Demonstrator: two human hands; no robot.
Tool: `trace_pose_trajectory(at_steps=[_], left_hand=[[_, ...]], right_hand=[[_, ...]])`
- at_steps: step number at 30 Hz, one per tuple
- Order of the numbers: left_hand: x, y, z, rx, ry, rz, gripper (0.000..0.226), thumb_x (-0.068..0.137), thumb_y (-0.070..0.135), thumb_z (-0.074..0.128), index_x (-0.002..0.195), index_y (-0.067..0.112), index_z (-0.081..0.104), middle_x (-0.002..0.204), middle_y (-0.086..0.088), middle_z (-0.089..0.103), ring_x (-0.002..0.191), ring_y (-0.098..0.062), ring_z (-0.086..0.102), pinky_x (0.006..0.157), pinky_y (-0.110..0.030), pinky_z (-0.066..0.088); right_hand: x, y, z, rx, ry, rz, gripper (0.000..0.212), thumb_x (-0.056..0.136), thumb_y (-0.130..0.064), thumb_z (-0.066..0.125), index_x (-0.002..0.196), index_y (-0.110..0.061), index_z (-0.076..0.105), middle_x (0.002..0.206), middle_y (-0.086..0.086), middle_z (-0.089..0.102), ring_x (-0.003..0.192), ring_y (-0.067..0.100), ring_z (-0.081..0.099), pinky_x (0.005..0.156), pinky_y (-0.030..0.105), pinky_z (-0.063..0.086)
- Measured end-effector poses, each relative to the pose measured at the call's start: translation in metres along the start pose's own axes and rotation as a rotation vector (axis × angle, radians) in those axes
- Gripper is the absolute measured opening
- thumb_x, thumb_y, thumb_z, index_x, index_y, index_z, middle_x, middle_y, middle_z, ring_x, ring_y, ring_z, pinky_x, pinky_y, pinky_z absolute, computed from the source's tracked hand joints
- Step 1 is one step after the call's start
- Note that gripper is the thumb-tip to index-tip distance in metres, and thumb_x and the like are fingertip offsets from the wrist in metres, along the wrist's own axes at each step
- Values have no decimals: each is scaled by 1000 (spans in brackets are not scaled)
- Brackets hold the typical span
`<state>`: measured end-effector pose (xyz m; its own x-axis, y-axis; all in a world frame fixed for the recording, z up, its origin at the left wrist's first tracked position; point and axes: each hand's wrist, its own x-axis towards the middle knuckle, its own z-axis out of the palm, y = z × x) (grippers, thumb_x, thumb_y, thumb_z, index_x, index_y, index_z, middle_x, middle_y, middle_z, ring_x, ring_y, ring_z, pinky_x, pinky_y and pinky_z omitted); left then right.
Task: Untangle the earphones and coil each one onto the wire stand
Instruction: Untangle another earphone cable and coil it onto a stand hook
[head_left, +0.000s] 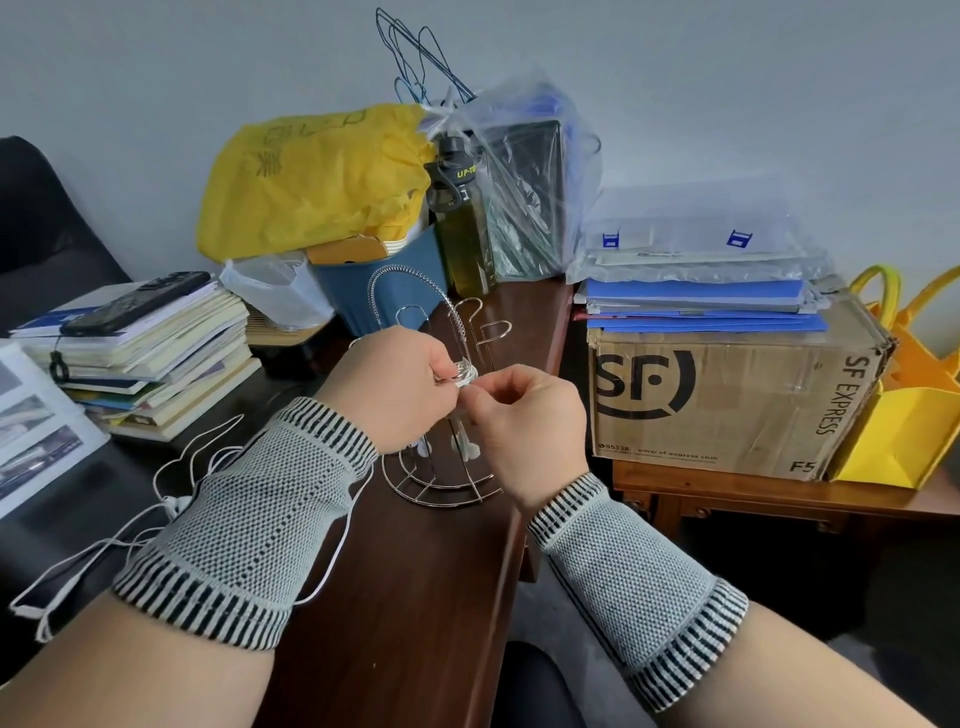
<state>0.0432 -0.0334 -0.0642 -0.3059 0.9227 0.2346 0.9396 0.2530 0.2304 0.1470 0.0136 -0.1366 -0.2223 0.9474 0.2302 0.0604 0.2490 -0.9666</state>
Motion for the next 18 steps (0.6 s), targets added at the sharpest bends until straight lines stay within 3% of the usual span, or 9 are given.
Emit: trace_pose_trajectory(at_steps=[2, 4, 7, 13, 18], left_hand=[[-1, 0, 0, -25, -12, -5, 12, 87, 24, 64, 93, 19, 73, 66, 12, 61, 64, -15, 57, 51, -20, 33], [-3, -1, 0, -26, -12, 1, 12, 87, 24, 63, 92, 19, 73, 71, 13, 61, 71, -12, 59, 51, -21, 32], [-2, -2, 1, -31, 2, 8, 10, 86, 23, 64, 88, 21, 73, 51, 12, 50, 51, -9, 47, 49, -21, 31], [-3, -2, 0, -64, -27, 3, 12, 89, 23, 63, 94, 23, 73, 48, 16, 44, 46, -4, 41, 47, -17, 31], [-10, 4, -12, 102, -60, 45, 18, 91, 28, 58, 102, 29, 72, 52, 15, 45, 51, -4, 43, 49, -20, 30]], right_hand=[[-1, 0, -1, -36, 5, -46, 14, 81, -24, 72, 68, -24, 68, 67, -8, 68, 65, 9, 65, 71, 33, 57], [-4, 3, -1, -12, -17, -50, 10, 81, -22, 73, 73, -24, 69, 70, -8, 69, 68, 8, 65, 73, 34, 57], [-4, 5, 0, 25, -40, -27, 5, 81, -17, 73, 80, -21, 70, 73, -6, 69, 69, 11, 66, 74, 36, 57], [-2, 12, 4, 84, 20, 48, 13, 80, -17, 74, 73, -26, 68, 73, -5, 70, 71, 14, 68, 74, 40, 58], [-3, 12, 2, 99, 17, 9, 14, 82, -18, 74, 73, -27, 69, 72, -9, 69, 65, 3, 63, 69, 23, 55]])
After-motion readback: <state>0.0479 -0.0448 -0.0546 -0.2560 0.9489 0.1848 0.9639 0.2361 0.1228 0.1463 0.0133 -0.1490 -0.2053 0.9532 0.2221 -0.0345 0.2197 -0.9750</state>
